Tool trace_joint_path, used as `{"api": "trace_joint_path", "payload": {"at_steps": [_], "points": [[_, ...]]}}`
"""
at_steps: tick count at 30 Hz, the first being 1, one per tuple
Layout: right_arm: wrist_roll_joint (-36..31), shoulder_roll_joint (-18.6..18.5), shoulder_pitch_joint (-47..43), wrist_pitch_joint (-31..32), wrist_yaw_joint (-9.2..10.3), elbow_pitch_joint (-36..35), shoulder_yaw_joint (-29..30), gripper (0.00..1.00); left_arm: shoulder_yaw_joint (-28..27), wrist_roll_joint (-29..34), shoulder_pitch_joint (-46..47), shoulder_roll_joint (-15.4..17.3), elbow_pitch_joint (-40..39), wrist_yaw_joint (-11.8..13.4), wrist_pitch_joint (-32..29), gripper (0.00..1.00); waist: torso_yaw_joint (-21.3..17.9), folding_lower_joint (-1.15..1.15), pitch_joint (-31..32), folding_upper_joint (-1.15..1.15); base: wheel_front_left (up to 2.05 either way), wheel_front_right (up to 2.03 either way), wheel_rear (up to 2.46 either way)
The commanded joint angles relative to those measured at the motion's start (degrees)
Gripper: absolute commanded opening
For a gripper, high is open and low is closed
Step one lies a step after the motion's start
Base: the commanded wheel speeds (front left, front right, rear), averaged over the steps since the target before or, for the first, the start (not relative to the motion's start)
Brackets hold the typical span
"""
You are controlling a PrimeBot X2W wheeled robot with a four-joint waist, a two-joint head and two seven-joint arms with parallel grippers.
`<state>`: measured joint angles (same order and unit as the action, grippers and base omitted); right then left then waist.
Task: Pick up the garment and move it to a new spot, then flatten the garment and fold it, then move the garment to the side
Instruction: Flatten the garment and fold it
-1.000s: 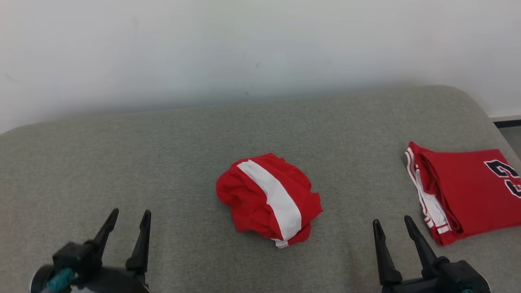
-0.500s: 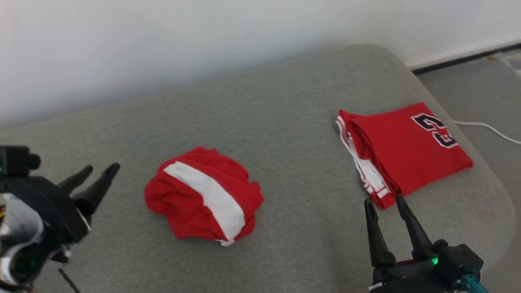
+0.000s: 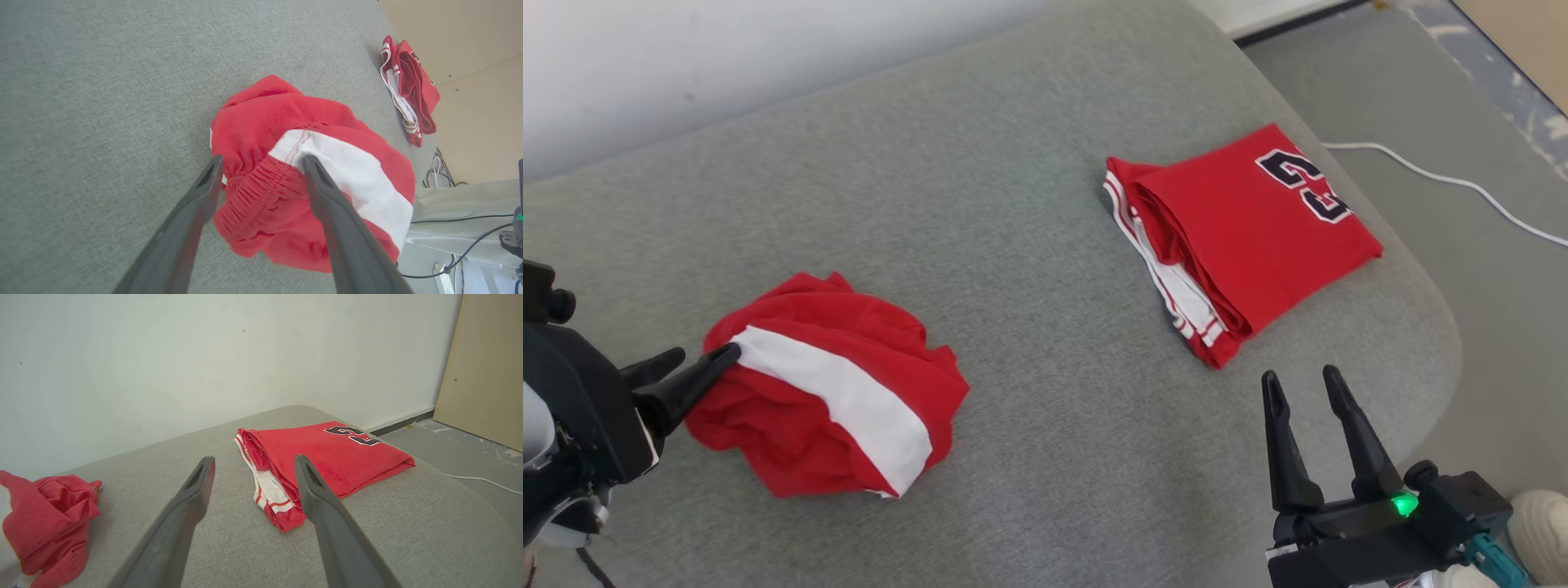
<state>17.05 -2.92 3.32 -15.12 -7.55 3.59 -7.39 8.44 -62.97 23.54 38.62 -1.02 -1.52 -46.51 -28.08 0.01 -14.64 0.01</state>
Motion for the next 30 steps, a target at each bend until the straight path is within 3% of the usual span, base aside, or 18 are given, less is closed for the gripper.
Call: {"api": "trace_joint_path", "payload": {"at_steps": [1, 16, 17, 24, 30], "points": [[0.2, 0.1, 0.2, 0.0, 0.15, -0.2, 0.1, 1.0, -0.2, -0.4, 0.4, 0.6, -0.5, 0.2, -0.5, 1.0, -2.2, -0.01, -2.1, -0.01, 0.0, 0.0, 0.0], [0.6, 0.1, 1.0, 0.0, 0.15, -0.6, 0.6, 1.0, 1.7, -1.1, 1.0, -0.1, -4.4, 2.3, -3.7, 1.0, -1.8, -0.01, -2.3, -0.01, 0.0, 0.0, 0.0], [0.7, 0.1, 1.0, 0.0, 0.15, -0.6, 0.6, 1.0, 1.6, -1.3, 1.4, -0.6, -4.7, 2.3, -3.2, 0.0, -1.7, -0.01, -2.2, -0.01, 0.0, 0.0, 0.0], [0.3, 0.0, 0.9, 0.0, 0.15, -0.4, 1.1, 1.0, 3.1, -1.0, 4.1, -4.0, -6.5, 0.3, -0.8, 0.0, -0.6, -0.01, -1.6, -0.01, 0.0, 0.0, 0.0], [0.0, 0.0, 1.1, 0.0, 0.15, -0.2, 1.5, 1.0, 3.4, -0.9, 10.3, -10.6, -8.5, -0.8, 4.8, 0.0, 1.4, -0.01, -0.6, -0.01, 0.0, 0.0, 0.0]]}}
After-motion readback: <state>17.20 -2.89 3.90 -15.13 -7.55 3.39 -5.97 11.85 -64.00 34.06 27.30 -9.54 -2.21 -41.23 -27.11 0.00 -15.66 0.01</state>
